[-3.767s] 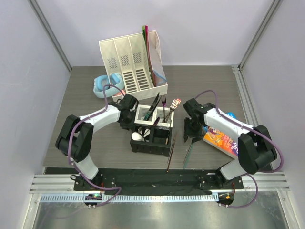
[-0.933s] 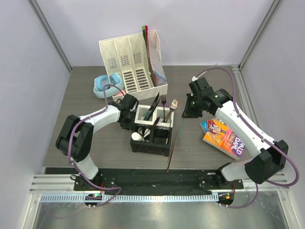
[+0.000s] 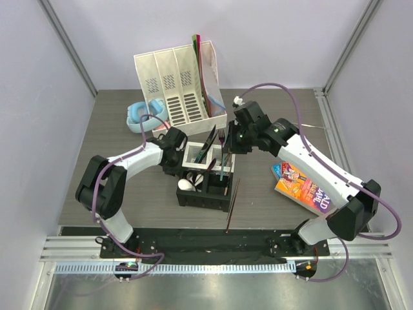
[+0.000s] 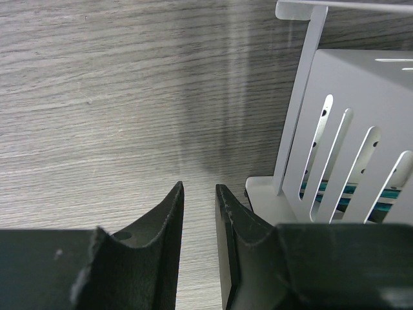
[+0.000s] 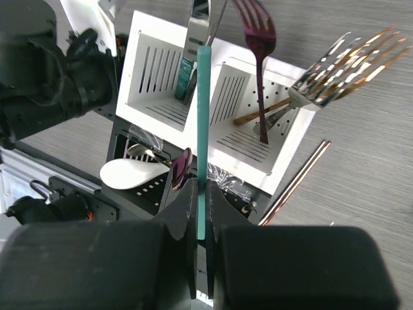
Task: Sort the eating utensils into containers
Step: Place the chopstick in the storage box, then pick up the chopstick from the center of the board.
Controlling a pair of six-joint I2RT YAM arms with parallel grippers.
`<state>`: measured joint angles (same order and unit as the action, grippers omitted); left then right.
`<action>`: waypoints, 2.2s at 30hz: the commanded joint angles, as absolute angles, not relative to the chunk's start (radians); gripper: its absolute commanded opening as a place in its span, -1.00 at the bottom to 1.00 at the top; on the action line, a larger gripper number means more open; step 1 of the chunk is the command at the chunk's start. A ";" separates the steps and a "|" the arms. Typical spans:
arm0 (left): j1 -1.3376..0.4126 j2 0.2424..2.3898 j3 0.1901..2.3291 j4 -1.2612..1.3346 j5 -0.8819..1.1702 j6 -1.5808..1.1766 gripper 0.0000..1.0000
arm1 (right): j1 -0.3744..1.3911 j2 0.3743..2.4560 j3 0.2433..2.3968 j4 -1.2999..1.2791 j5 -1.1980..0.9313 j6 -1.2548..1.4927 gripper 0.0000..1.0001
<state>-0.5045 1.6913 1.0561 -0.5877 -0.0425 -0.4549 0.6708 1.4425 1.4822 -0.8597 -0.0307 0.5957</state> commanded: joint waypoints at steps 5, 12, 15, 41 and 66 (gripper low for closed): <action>-0.509 1.667 1.054 -0.534 -0.038 -0.453 -0.47 | 0.698 1.445 1.401 -0.761 0.038 0.575 -0.98; -0.509 1.672 1.052 -0.528 -0.034 -0.451 -0.47 | 0.721 1.404 1.287 -0.658 0.057 0.569 -0.98; -0.511 1.671 1.051 -0.531 -0.037 -0.446 -0.47 | 0.739 1.384 1.241 -0.626 0.064 0.574 -0.98; -0.511 1.686 1.054 -0.526 -0.031 -0.443 -0.47 | 0.742 1.269 1.190 -0.600 0.185 0.586 0.08; -0.511 1.698 1.058 -0.522 -0.014 -0.440 -0.48 | 0.464 1.216 1.360 -0.897 0.481 0.722 0.06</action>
